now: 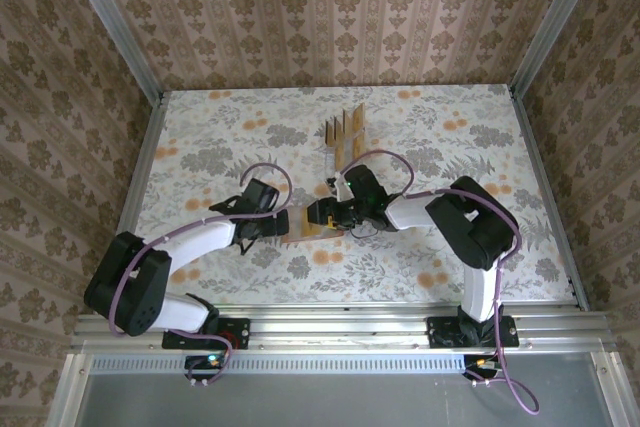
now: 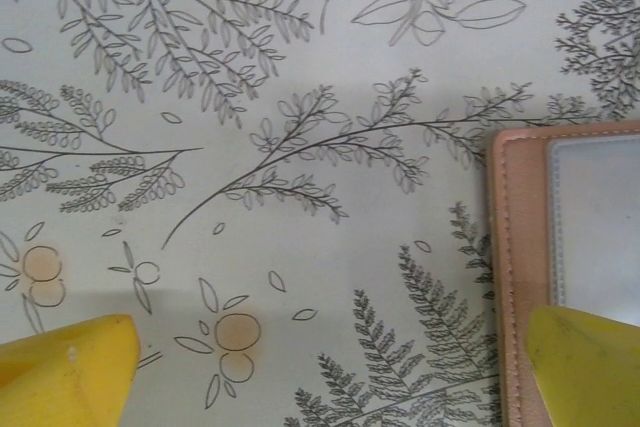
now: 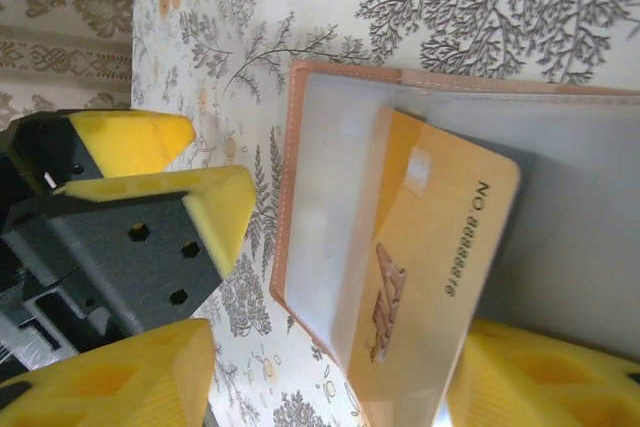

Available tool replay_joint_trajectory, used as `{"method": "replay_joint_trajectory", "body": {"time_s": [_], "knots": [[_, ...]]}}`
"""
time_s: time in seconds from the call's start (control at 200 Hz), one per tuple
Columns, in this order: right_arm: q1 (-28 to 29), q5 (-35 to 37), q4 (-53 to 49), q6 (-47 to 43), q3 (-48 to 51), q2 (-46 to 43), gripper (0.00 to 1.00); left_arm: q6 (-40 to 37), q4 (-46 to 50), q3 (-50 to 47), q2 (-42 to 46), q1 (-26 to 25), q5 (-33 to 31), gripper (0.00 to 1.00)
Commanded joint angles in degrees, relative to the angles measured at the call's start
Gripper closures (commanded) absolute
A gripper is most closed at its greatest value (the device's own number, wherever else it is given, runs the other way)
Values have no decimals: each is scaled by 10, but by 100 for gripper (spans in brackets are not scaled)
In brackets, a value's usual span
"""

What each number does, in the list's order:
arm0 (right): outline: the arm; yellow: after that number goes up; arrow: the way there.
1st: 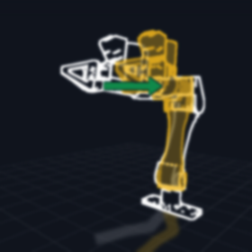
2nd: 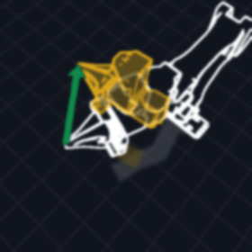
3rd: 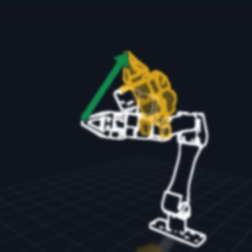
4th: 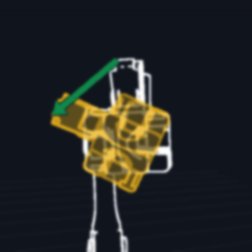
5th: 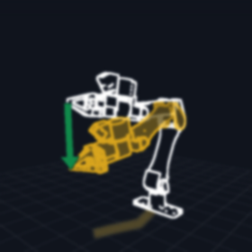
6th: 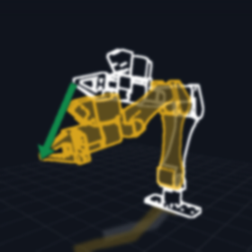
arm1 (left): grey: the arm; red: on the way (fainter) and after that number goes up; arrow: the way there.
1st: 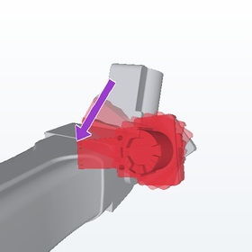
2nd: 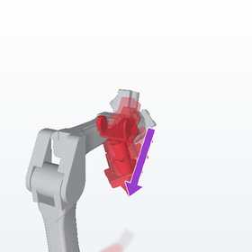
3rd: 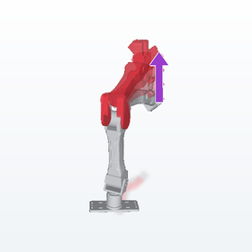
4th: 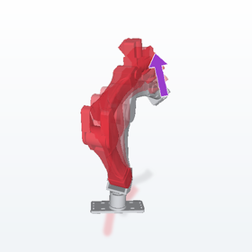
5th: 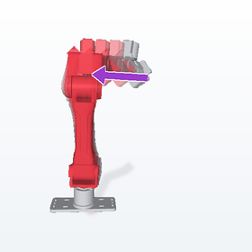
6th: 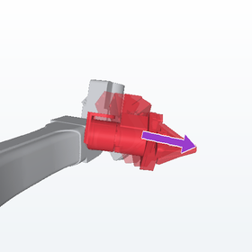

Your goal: Put the credit cards into the card holder

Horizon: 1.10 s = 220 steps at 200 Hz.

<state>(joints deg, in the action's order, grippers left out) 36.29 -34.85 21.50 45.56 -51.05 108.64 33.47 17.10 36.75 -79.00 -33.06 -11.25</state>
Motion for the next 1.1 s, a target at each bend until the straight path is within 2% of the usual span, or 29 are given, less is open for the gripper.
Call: {"method": "replay_joint_trajectory", "body": {"time_s": [0.0, 0.22, 0.64, 0.925, 1.095], "knots": [[-2, 59, -125, -31, -5, 0, 31, 15, 18, -12, 12, 8, -13, 0], [2, 94, -209, -63, -42, -25, 24, 15, 14, -21, 10, 17, -15, 0], [14, 170, -336, -119, -110, -36, 25, 3, -2, -21, -8, 27, 2, 0], [18, 137, -309, -137, -115, -61, 26, -5, -9, -8, -13, 21, 18, 0], [14, 154, -320, -142, -119, -81, 29, 1, -10, 0, -15, 8, 17, 0]]}}
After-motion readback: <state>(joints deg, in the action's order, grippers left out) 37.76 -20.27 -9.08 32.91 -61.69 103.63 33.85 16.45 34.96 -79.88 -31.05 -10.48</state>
